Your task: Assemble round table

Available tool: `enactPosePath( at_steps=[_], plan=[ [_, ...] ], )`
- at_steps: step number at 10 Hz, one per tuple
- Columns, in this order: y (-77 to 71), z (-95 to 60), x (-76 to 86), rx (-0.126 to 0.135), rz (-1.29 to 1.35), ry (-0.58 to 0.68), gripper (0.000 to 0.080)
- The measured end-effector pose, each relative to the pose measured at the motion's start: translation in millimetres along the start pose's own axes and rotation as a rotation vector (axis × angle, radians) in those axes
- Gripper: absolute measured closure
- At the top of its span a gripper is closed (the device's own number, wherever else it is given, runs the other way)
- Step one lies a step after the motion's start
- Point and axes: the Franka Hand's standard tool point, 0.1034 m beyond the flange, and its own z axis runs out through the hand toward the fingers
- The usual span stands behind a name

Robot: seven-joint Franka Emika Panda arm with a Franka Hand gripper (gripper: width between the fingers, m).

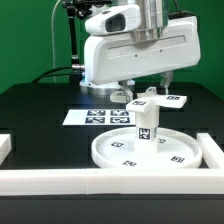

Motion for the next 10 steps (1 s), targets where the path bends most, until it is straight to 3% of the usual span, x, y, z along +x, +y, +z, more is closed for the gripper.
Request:
enactPosePath(
  at_steps=[3,7,10],
  plan=[
    [-0.4,0.0,0.4,0.003,0.220,0.003,0.0351],
    [-1.3,0.2,-0.9,0.008,0.751,0.056,0.0351],
    [-0.1,0.3,-0.4,0.018,0.927,0.070,0.0351]
  ],
)
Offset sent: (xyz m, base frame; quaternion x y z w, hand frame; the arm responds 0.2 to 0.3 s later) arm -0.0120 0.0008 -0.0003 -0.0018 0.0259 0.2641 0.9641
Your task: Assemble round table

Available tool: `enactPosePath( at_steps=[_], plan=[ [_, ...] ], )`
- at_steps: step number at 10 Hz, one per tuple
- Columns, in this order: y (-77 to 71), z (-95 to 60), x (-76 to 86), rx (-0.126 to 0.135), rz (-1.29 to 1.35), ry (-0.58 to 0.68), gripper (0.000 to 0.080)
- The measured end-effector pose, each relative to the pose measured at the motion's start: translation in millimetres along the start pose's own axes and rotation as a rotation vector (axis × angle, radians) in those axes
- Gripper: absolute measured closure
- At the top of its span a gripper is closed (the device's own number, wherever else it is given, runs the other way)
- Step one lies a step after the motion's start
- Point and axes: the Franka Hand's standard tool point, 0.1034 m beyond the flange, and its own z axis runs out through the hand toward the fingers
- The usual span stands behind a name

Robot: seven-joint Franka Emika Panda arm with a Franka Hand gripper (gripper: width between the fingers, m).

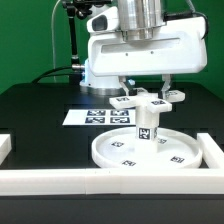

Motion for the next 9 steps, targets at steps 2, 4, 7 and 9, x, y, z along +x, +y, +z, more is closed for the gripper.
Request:
enactPosePath(
  at_steps=[2,4,7,9],
  plan=[
    [0.0,0.0,0.0,0.009,0.134,-0.006,0.0351],
    [0.0,0.0,0.0,0.013,0.213,-0.009,0.0351],
    [-0.3,0.1,1.0,0.051,0.593,-0.015,0.0351],
    [-1.4,0.1,1.8,0.077,0.875,-0.030,0.0351]
  ],
)
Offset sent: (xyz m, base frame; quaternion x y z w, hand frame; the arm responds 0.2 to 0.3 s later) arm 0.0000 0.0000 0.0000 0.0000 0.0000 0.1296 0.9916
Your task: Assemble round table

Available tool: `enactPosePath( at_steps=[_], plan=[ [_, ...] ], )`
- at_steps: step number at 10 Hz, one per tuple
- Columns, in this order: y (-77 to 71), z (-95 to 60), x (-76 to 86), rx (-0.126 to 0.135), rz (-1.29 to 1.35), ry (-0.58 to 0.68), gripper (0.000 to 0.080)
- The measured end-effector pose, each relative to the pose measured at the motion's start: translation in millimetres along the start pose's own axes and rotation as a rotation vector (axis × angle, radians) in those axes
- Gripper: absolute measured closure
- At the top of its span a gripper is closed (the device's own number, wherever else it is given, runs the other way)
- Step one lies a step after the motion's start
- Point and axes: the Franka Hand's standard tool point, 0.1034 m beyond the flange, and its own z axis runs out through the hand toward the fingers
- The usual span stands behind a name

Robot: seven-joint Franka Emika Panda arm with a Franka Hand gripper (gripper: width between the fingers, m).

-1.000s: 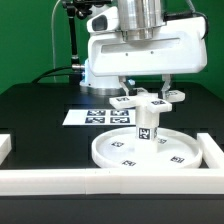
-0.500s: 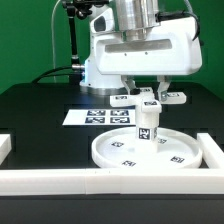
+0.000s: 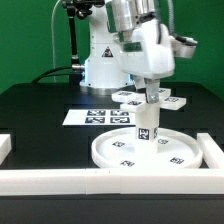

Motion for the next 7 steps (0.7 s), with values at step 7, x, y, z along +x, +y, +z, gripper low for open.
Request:
enactPosePath(
  at_steps=[7],
  plan=[
    [-5.6,-18.2,-8.2,0.010,0.129,-0.038,0.0158]
  ],
)
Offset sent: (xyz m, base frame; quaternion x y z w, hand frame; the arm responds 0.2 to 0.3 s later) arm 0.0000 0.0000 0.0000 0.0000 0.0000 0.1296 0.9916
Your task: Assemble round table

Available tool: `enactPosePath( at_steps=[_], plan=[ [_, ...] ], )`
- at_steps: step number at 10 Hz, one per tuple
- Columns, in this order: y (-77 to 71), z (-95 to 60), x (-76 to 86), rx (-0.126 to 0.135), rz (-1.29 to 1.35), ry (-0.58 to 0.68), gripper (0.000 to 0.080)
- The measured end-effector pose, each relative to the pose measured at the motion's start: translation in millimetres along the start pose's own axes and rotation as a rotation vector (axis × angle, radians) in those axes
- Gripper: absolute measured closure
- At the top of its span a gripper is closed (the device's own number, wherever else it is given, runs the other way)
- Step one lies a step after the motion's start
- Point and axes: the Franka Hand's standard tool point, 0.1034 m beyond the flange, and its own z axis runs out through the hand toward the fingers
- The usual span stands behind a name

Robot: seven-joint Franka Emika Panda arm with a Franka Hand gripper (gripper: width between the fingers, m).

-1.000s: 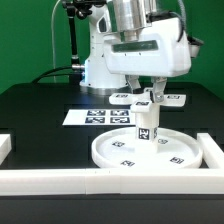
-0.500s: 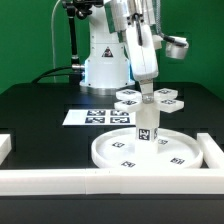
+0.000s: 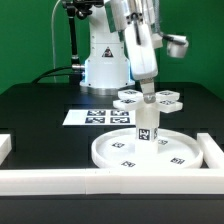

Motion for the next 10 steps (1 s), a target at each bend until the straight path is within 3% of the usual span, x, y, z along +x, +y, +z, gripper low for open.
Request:
enactPosePath(
  at_steps=[2,5,6,8,10],
  plan=[
    [-4.1,-9.8,-4.4,0.025,0.025,-0.029,0.0152],
    [-2.2,-6.8,-5.9,0.017,-0.102,-0.020,0.0151],
    [-0.6,-5.5,-10.4,0.005,-0.258,-0.009,0.0151],
    [-1.0,-5.8,-20.7,-0.057,-0.608,0.013,0.0151],
    [-3.7,-6.9,-24.2,-0.063,-0.780,0.004,0.0151]
  ],
)
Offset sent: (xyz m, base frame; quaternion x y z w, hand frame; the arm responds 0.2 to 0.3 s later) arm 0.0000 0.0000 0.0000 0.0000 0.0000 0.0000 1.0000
